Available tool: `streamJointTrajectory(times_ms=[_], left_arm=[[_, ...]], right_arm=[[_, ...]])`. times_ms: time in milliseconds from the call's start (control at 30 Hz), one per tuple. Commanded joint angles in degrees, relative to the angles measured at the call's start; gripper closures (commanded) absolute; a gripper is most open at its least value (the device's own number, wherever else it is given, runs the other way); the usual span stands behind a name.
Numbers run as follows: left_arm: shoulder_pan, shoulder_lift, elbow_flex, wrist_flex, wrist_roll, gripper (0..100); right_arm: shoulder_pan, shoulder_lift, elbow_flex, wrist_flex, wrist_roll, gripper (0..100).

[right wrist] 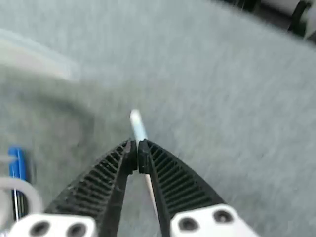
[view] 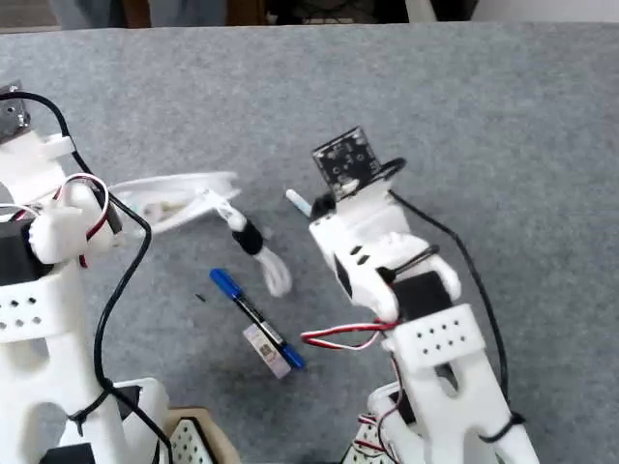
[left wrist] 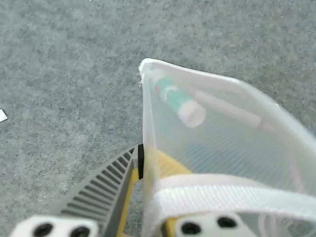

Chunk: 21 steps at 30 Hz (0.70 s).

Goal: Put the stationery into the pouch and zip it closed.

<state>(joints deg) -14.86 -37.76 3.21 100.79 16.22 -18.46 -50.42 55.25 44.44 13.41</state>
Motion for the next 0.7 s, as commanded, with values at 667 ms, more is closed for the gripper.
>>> streamJointTrajectory(times_ms=[667], left_arm=[[-4.35, -1.49, 3.56, -0.09, 4.22, 97]], right_arm=[[0.53, 71.69, -59.3, 21.89, -0.18, 83.9]])
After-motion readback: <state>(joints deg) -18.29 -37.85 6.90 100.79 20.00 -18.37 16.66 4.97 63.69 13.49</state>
